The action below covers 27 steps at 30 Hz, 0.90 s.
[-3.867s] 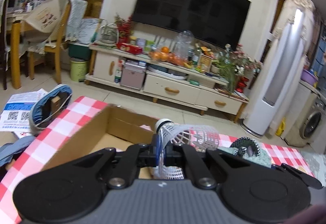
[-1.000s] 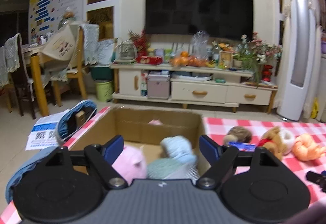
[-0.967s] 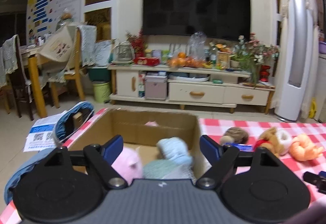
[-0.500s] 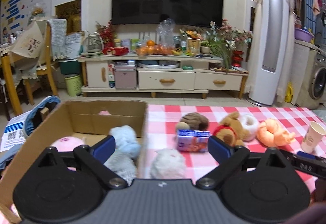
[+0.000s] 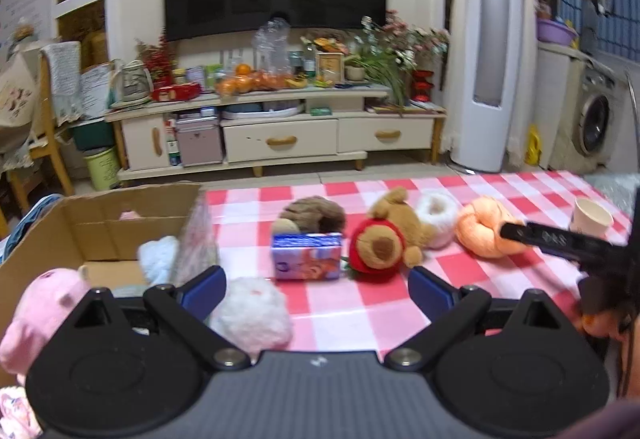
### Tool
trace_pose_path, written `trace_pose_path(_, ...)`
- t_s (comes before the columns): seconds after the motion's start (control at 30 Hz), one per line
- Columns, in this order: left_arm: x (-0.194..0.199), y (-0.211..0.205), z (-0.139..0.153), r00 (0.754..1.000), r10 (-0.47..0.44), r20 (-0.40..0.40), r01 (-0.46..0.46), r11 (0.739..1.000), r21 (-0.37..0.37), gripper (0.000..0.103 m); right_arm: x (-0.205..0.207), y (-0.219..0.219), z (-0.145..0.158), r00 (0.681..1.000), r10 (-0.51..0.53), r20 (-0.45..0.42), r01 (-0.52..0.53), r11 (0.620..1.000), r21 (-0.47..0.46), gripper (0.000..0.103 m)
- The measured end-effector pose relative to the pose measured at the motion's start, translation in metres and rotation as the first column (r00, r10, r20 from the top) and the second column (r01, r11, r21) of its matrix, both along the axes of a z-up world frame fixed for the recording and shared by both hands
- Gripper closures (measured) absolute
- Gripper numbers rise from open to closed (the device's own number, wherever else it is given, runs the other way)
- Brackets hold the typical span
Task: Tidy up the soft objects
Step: 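Move left tool toward the brown teddy bear while right tool approaches orange knitted plush, then grasp the brown teddy bear with left tool while right tool grasps orange knitted plush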
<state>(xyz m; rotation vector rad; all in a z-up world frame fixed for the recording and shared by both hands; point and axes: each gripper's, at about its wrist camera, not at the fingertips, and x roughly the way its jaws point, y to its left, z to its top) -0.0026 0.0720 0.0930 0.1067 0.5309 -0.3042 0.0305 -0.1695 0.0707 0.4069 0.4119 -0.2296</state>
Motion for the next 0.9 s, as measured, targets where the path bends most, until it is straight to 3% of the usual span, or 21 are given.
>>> trace_pose_path(0.47,0.012,-0.065,-0.016,0.995,-0.102,0.002,0.100,0.982,0.159,0.006,0.057,-0.030,-0.015,0.999,0.050,-0.010,-0.050,0.998,0.028,0.000)
trace_pose_path(0.67,0.031,-0.105,-0.029,0.990,-0.140,-0.007,0.138,0.965,0.222,0.006,0.065,-0.042,-0.024,0.996,0.084,-0.010,-0.082,0.991,0.108,0.000)
trace_pose_path(0.9,0.062,-0.127,-0.047,0.990,-0.142,-0.014,0.140,0.949,0.282,0.006,0.063,-0.041,-0.024,0.995,0.094,-0.009,-0.092,0.987,0.132,0.000)
